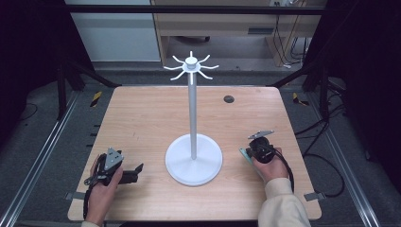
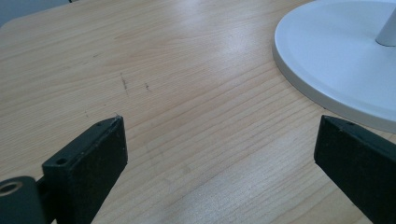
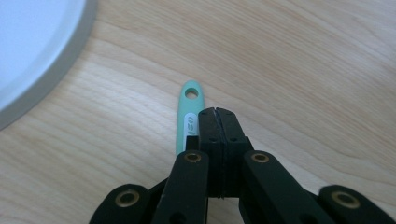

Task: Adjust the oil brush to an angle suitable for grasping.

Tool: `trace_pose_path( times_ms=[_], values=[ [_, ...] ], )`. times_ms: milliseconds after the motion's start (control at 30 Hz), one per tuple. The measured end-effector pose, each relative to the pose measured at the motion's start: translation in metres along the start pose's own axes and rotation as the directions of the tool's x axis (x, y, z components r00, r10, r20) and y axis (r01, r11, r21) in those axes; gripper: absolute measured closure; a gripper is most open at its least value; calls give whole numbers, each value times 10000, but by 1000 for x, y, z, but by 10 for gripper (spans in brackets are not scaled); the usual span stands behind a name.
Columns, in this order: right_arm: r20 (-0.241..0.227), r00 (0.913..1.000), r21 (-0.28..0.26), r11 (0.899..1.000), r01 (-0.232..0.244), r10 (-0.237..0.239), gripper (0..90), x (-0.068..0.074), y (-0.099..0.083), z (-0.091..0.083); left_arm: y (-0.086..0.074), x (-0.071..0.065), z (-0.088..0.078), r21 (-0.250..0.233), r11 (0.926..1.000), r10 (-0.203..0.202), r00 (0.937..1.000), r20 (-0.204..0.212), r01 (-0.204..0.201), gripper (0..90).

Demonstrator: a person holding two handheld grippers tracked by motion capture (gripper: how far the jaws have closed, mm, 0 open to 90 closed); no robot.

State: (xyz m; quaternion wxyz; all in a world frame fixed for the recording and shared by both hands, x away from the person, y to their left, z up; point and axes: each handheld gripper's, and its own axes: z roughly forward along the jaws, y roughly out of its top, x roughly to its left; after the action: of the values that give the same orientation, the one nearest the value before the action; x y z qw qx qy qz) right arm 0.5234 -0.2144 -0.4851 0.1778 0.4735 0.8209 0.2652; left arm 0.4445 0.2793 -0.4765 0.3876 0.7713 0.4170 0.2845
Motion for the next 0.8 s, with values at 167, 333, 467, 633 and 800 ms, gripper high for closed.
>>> trace_pose_path(
  times_ms=[167, 333, 467, 633, 800],
  values=[
    [-603, 9969, 54, 9987, 507, -503, 900, 14, 1, -1, 0, 0, 0, 0, 10000, 7, 10000, 7, -7, 23],
    [-968, 9920, 124, 9966, 820, -805, 900, 25, 2, -5, 0, 0, 0, -3, 10000, -6, 10000, 15, 6, 23],
    [-1228, 9873, 124, 9946, 1031, -1008, 900, 31, 0, -8, 0, -1, 0, 10, 10000, 9, 10000, 35, -9, 23],
    [-1226, 9874, 69, 9948, 1021, -1005, 872, 31, 1, -11, -1, 0, 0, 3, 10000, -21, 10000, 31, 21, 23],
    [-877, 9852, 24, 9890, 1478, -1470, 833, 31, 1, -26, -1, 2, 0, 62, 10000, 8, 10000, -27, -8, 24]
  ],
)
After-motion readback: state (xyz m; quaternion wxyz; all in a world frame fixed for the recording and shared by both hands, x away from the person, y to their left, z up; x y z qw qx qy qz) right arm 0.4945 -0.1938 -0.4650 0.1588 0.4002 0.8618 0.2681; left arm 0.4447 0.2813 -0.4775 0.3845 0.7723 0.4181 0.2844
